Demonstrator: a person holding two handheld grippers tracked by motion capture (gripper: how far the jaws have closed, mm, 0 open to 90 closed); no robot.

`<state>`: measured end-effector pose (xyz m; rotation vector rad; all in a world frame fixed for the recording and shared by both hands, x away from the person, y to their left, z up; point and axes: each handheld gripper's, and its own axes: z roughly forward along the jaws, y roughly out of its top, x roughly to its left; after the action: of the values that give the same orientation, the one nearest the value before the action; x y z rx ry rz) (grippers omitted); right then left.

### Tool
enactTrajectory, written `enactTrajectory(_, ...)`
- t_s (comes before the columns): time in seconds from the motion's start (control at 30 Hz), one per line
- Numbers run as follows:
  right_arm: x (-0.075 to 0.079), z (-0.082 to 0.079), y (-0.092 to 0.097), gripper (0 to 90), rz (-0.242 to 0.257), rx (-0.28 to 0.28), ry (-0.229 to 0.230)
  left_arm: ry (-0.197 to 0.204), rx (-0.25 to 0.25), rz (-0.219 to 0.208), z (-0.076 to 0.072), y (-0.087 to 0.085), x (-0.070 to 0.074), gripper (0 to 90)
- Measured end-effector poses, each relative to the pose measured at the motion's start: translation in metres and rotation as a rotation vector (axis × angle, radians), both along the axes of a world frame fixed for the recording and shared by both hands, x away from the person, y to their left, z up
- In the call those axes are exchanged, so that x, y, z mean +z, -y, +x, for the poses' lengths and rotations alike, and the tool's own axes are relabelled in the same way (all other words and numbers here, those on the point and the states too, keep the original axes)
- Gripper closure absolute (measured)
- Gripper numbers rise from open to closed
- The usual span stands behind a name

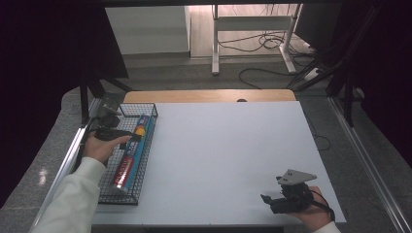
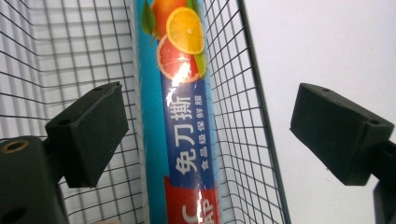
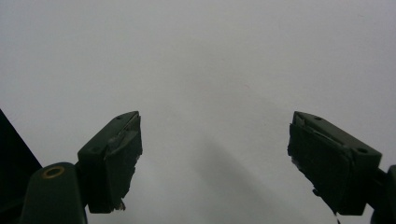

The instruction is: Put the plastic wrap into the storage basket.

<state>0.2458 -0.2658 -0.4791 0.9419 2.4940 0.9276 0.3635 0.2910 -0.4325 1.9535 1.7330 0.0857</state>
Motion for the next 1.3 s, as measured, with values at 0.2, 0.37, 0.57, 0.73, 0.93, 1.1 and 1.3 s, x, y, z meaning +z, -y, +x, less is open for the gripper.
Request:
enactTrajectory(0.2, 0.001, 0.0, 0.0, 18.2, 0.002, -0.002, 0.0, 0.097, -0.054, 0.019, -0.026, 0.007, 0.019, 10.3)
enactTrajectory(0.37, 0.001, 0.001, -0.001, 18.2, 0.003, 0.0, 0.0, 0.195, -0.111, 0.024, -0.056, 0.02, 0.032, 10.7)
enactTrajectory(0.57, 0.001, 0.002, -0.002, 18.2, 0.002, 0.003, 0.0, 0.261, -0.202, -0.021, -0.091, 0.044, 0.034, 11.1)
enactTrajectory(0.73, 0.0, 0.002, -0.001, 18.2, 0.0, 0.003, -0.003, 0.29, -0.278, -0.06, -0.114, 0.067, 0.026, 11.7)
enactTrajectory(0.93, 0.0, 0.002, -0.001, 18.2, -0.001, 0.001, -0.006, 0.31, -0.393, -0.105, -0.128, 0.098, 0.006, 12.8)
enactTrajectory(1.1, -0.001, 0.002, 0.001, 18.2, 0.002, -0.003, -0.006, 0.3, -0.425, -0.083, -0.127, 0.113, -0.014, 13.5)
enactTrajectory(1.3, 0.0, 0.001, 0.003, 18.3, 0.01, -0.007, 0.007, 0.314, -0.433, -0.05, -0.13, 0.115, -0.024, 13.9)
